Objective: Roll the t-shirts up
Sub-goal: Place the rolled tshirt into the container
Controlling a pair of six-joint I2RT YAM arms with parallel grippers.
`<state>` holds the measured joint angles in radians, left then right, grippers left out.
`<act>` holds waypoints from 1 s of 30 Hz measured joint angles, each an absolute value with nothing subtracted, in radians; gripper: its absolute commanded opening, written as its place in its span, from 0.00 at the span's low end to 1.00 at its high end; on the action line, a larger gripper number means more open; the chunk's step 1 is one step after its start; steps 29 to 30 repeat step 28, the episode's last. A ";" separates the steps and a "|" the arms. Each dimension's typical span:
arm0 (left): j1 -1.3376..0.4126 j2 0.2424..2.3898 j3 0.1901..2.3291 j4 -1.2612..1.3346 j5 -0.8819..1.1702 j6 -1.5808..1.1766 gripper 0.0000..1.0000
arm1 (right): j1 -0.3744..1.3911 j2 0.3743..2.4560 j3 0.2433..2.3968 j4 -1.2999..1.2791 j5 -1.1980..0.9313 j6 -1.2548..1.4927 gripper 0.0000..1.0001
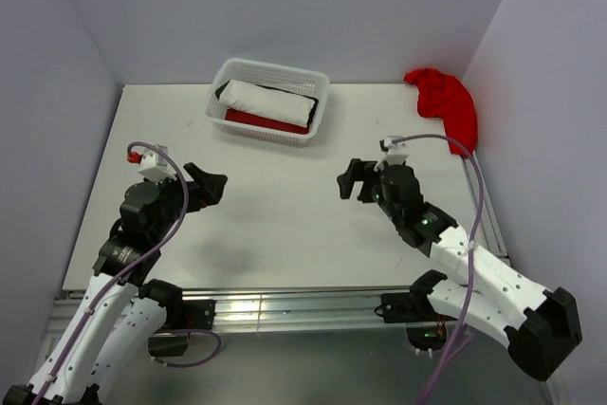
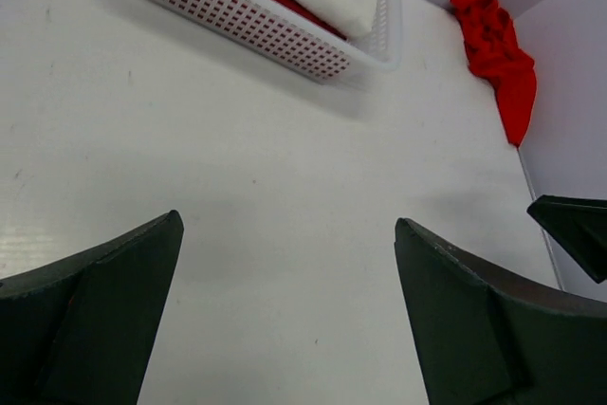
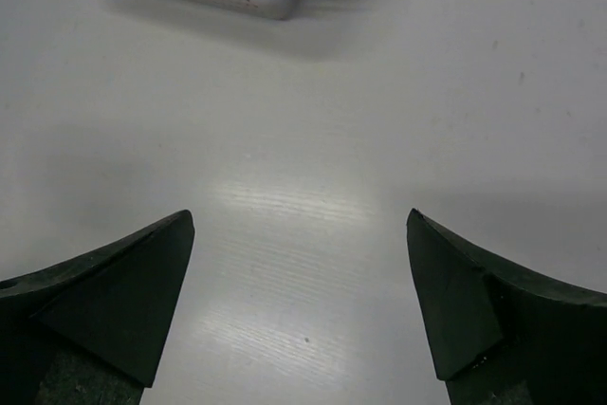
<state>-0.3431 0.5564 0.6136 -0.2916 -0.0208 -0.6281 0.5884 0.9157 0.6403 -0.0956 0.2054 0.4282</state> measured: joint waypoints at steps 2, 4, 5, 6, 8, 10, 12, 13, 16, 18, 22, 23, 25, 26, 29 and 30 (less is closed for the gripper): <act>-0.344 0.548 0.621 -0.328 -0.022 -0.611 0.99 | 0.588 0.847 0.566 -0.096 0.220 0.419 1.00; -0.345 0.547 0.638 -0.370 -0.031 -0.587 1.00 | 0.588 0.784 0.521 -0.113 0.236 0.409 1.00; -0.345 0.548 0.648 -0.389 -0.040 -0.577 1.00 | 0.588 0.754 0.511 -0.129 0.248 0.405 1.00; -0.345 0.553 0.660 -0.408 -0.054 -0.563 0.99 | 0.588 0.723 0.508 -0.138 0.258 0.402 1.00; -0.345 0.567 0.691 -0.447 -0.080 -0.543 1.00 | 0.588 0.665 0.505 -0.144 0.271 0.401 1.00; -0.345 0.587 0.723 -0.482 -0.112 -0.534 1.00 | 0.588 0.616 0.505 -0.146 0.278 0.403 1.00; -0.345 0.594 0.741 -0.498 -0.135 -0.530 0.99 | 0.588 0.586 0.502 -0.151 0.288 0.404 1.00; -0.345 0.590 0.741 -0.501 -0.138 -0.523 1.00 | 0.588 0.568 0.498 -0.152 0.295 0.407 1.00; -0.345 0.545 0.724 -0.499 -0.132 -0.497 0.99 | 0.588 0.537 0.487 -0.164 0.315 0.414 1.00; -0.346 0.485 0.706 -0.497 -0.121 -0.481 0.99 | 0.588 0.523 0.477 -0.177 0.325 0.419 1.00; -0.347 0.385 0.688 -0.493 -0.117 -0.460 0.99 | 0.588 0.505 0.471 -0.194 0.333 0.426 1.00; -0.347 0.374 0.688 -0.491 -0.117 -0.458 1.00 | 0.588 0.504 0.471 -0.195 0.333 0.426 1.00; -0.347 0.361 0.688 -0.487 -0.117 -0.456 0.99 | 0.588 0.501 0.471 -0.195 0.332 0.429 0.99; -0.347 0.360 0.688 -0.486 -0.118 -0.455 1.00 | 0.588 0.500 0.471 -0.195 0.330 0.429 0.98; -0.347 0.360 0.688 -0.488 -0.120 -0.456 0.99 | 0.588 0.495 0.469 -0.190 0.313 0.429 0.99; -0.347 0.360 0.688 -0.488 -0.120 -0.456 0.99 | 0.588 0.495 0.469 -0.190 0.313 0.429 0.99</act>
